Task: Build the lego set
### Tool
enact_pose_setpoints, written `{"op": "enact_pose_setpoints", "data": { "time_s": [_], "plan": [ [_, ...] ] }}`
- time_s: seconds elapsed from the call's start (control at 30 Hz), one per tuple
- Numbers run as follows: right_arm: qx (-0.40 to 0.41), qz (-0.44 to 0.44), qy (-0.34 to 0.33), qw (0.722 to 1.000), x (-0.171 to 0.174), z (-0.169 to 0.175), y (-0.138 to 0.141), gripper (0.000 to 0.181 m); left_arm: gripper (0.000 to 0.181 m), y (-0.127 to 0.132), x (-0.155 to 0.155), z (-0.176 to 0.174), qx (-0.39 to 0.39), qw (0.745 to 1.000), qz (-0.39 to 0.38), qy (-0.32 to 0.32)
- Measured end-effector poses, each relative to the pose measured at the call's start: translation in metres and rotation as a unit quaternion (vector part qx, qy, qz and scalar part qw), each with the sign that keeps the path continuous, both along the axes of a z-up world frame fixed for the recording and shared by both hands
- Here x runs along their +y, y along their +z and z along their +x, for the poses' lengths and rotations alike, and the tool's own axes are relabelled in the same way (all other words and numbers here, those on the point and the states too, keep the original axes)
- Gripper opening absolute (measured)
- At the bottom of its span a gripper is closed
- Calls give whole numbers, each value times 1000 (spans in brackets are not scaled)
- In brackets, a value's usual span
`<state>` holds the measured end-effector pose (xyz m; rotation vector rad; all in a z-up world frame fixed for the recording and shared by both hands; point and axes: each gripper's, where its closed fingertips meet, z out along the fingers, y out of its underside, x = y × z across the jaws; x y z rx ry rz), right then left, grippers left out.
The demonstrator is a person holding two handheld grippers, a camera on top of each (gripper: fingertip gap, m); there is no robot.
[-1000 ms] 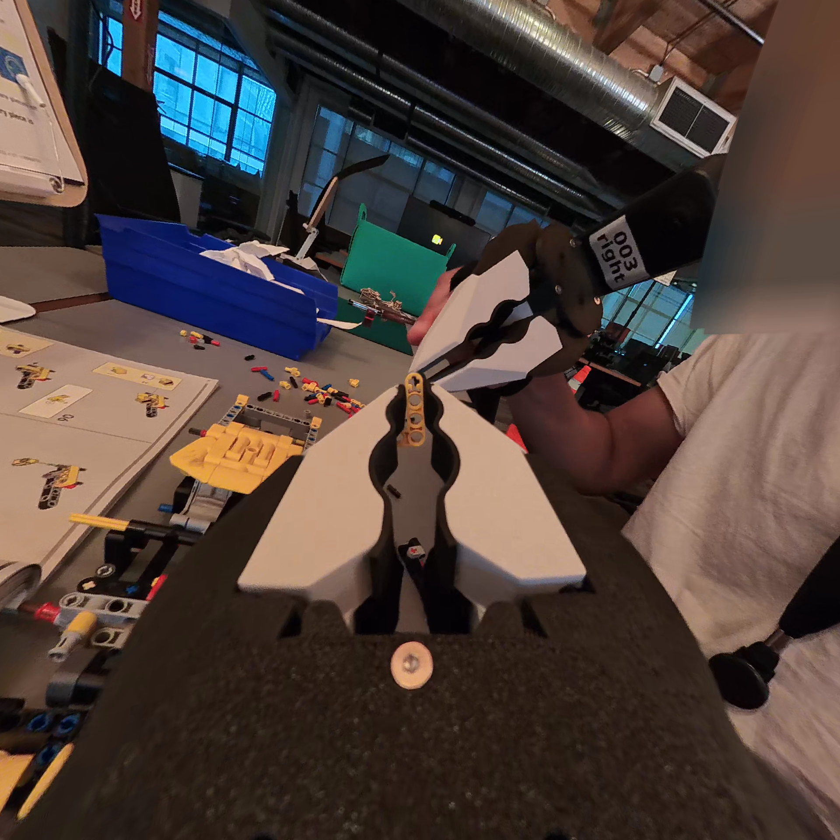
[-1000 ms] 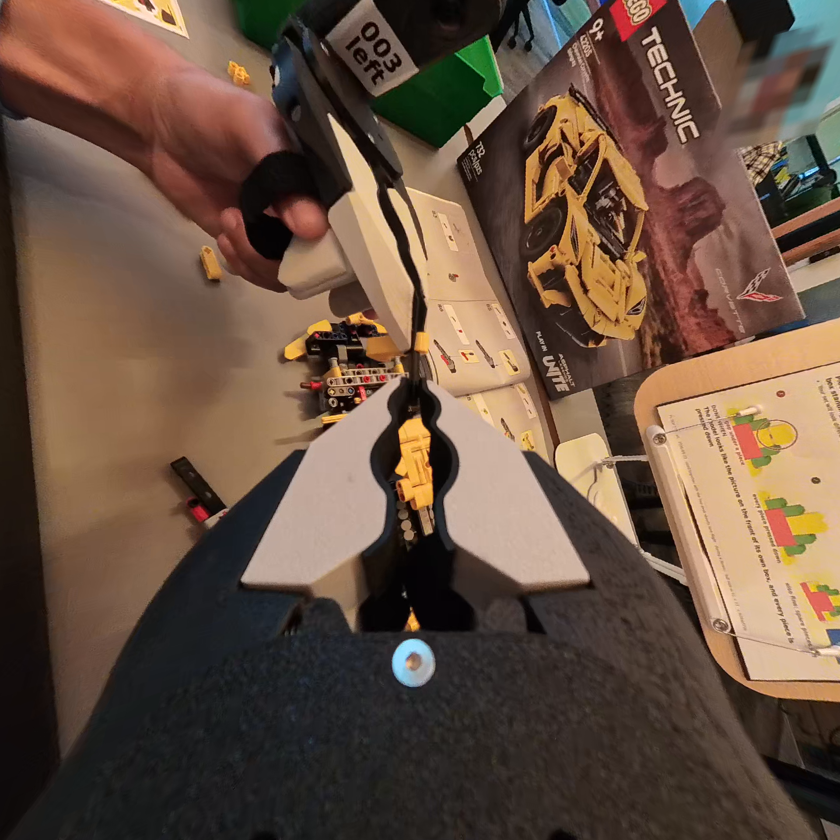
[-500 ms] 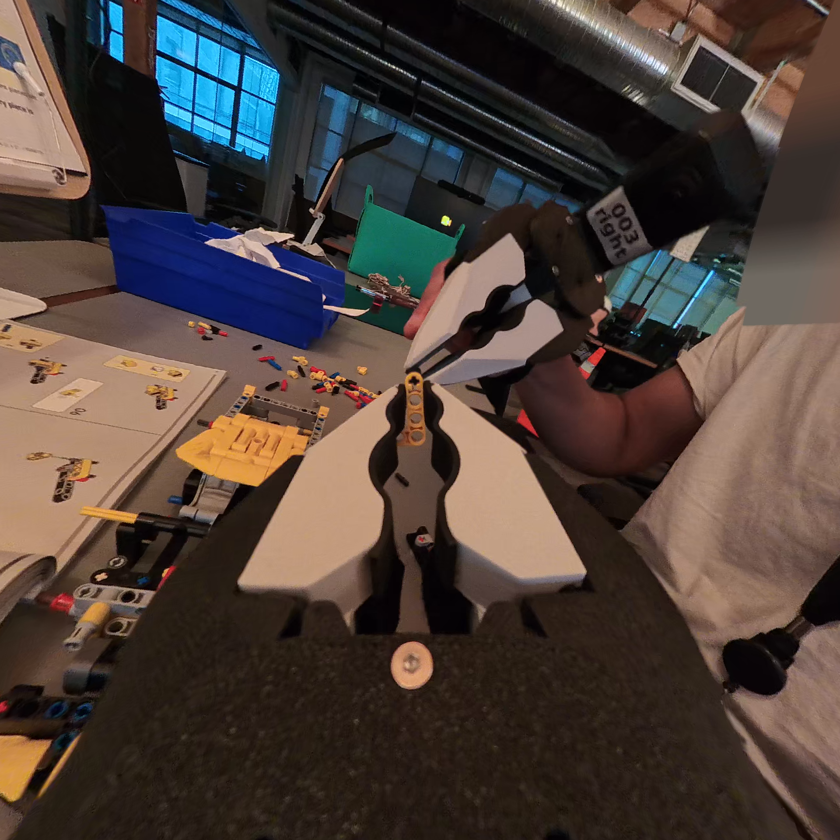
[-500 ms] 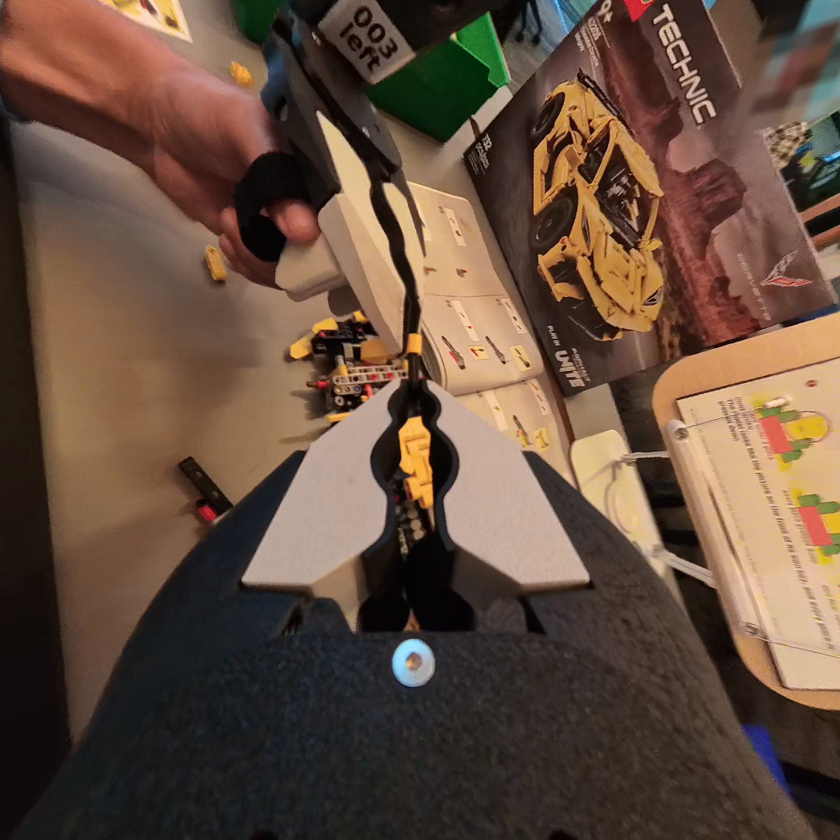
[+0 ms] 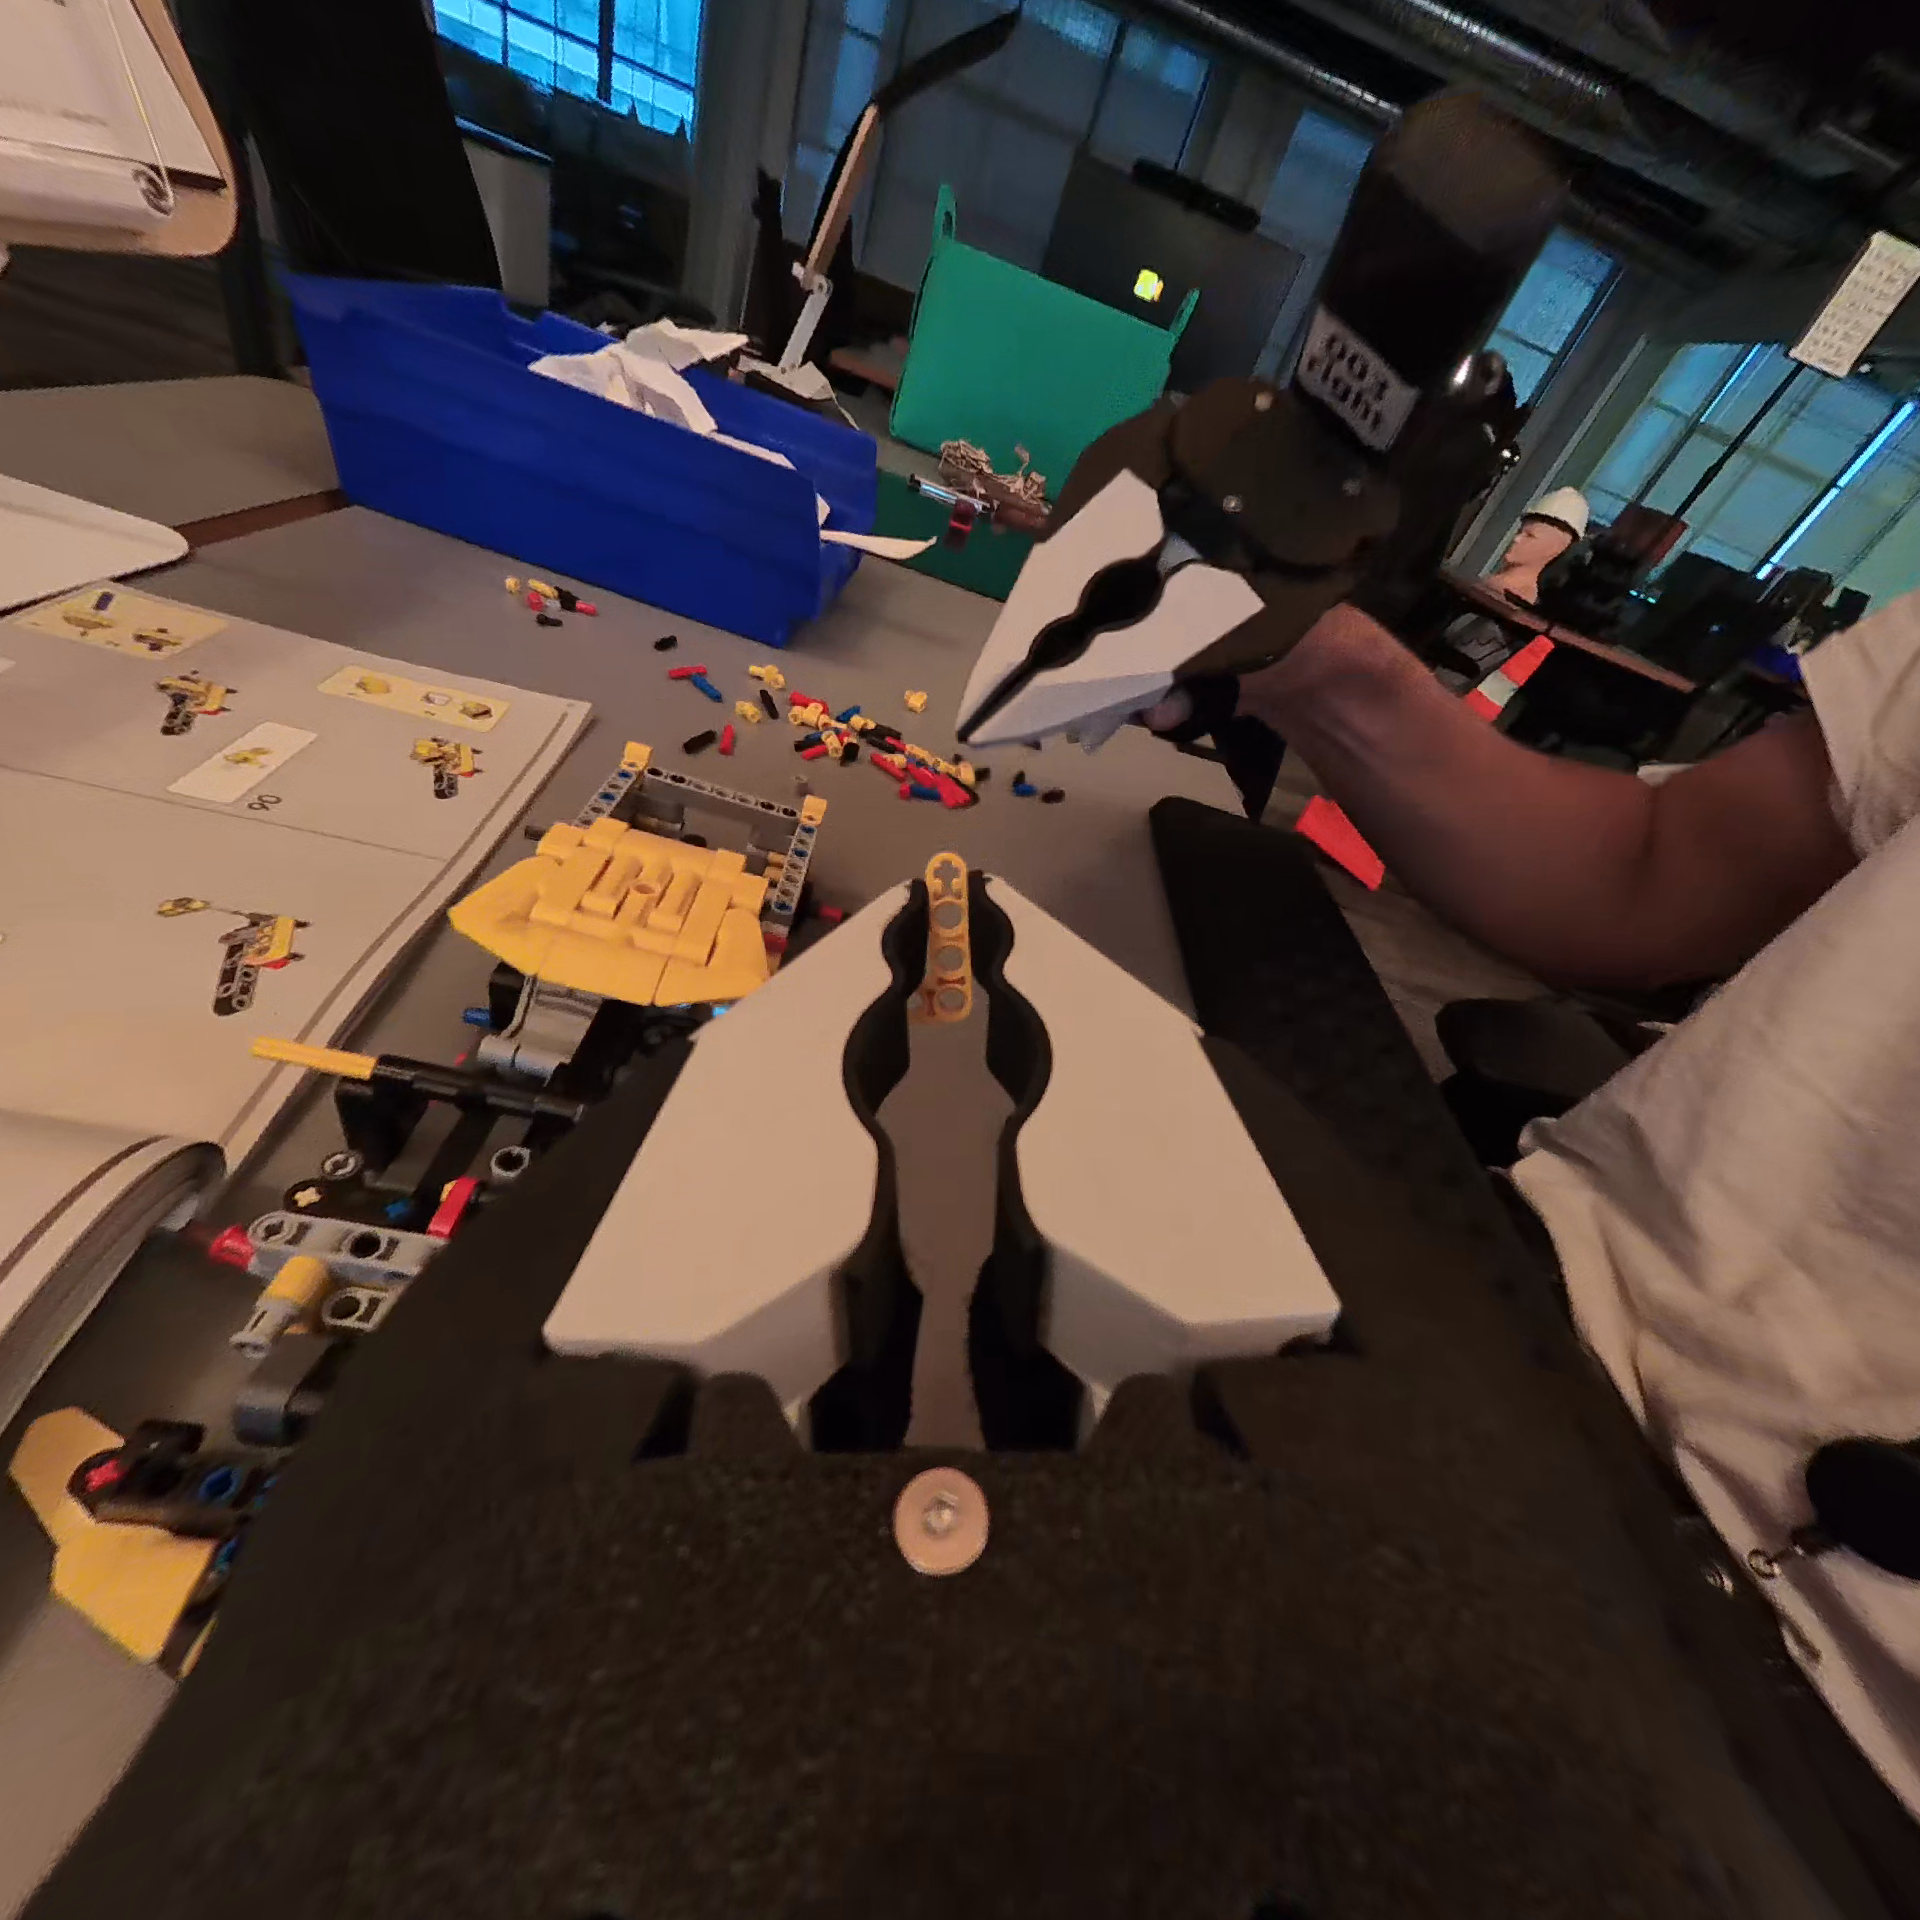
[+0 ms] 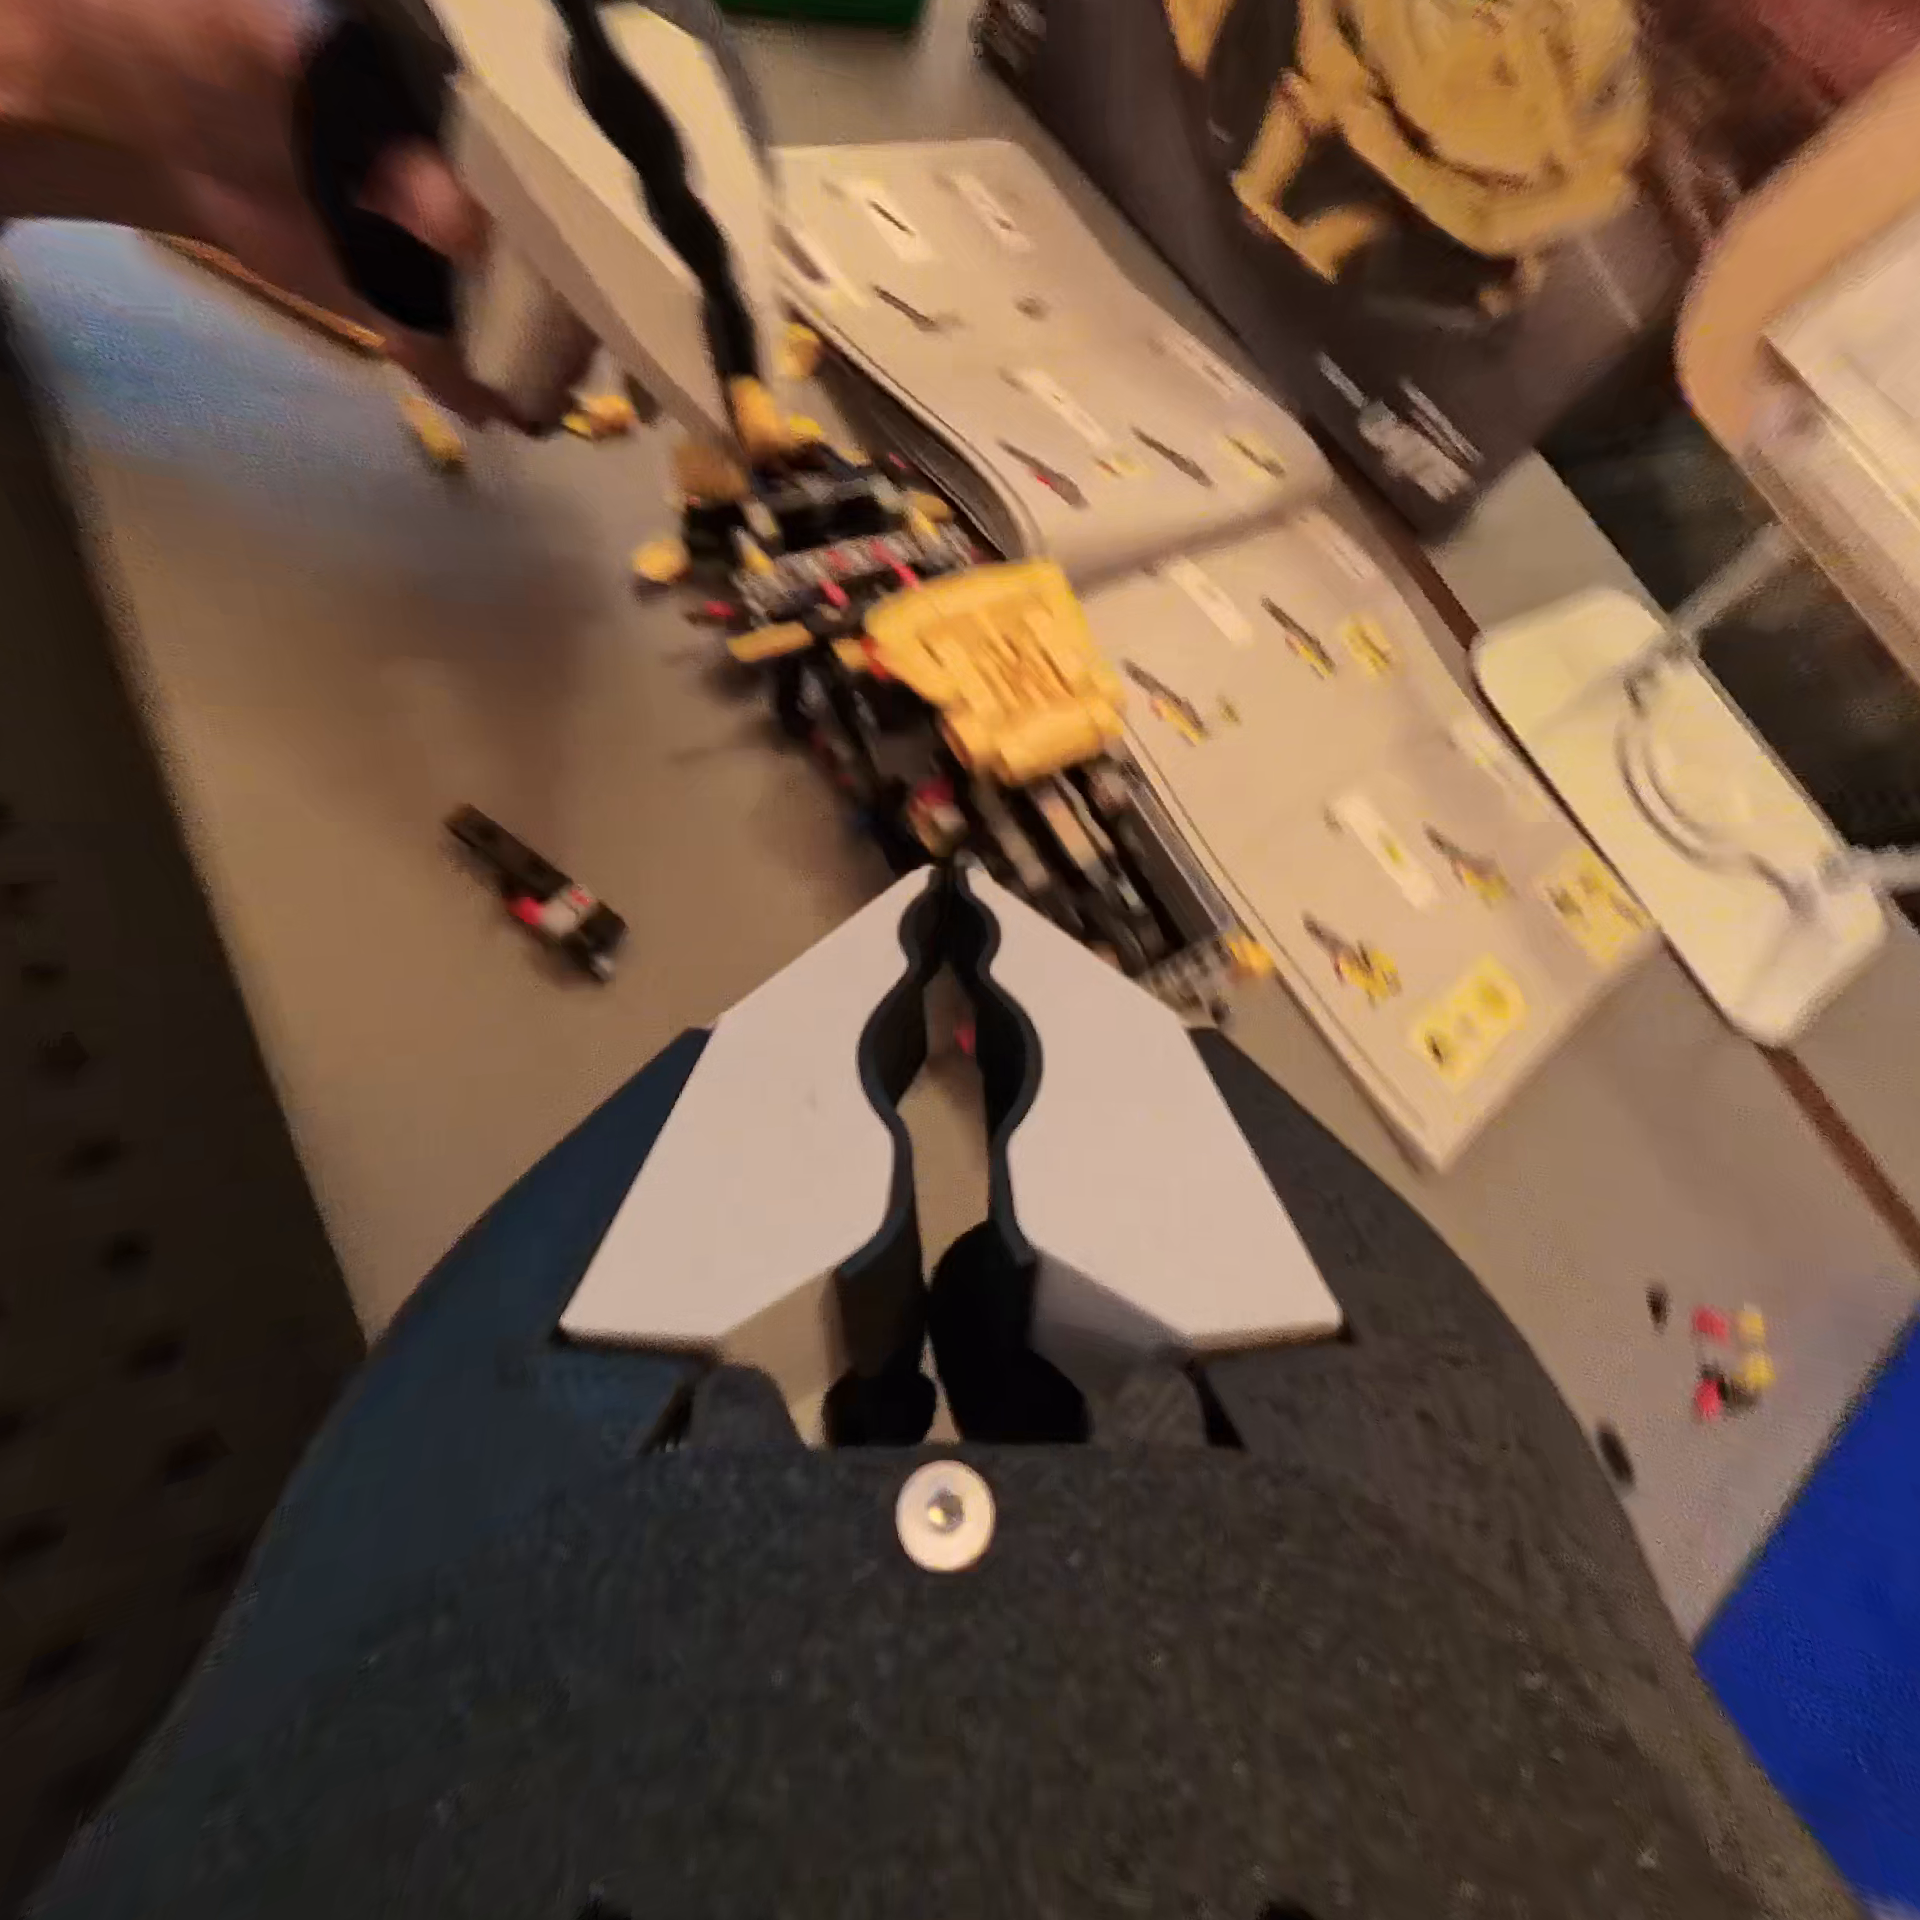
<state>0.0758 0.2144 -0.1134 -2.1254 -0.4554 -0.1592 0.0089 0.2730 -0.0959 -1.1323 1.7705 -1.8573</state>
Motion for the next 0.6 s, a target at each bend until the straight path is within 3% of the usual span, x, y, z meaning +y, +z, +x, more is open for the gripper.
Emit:
{"op": "enact_pose_setpoints", "data": {
  "time_s": [0.1,0.2,0.23,0.3,0.43,0.6],
  "plan": [
    [67,90,-39,993,-23,34,8,0,7,6,-2,4,-8,1000,-17,2],
    [262,259,-51,928,-29,56,38,1,7,10,-2,6,-14,999,-35,5],
    [279,263,-46,923,-37,57,46,5,7,10,-2,5,-16,999,-38,5],
    [220,253,-70,939,-64,61,54,7,7,17,-4,3,-30,999,-41,3],
    [203,188,-126,953,-149,41,45,20,7,24,-12,3,-41,998,-55,-8],
    [163,140,-271,938,-311,18,-3,27,7,15,-33,1,-39,999,-15,-21]
  ]
}}
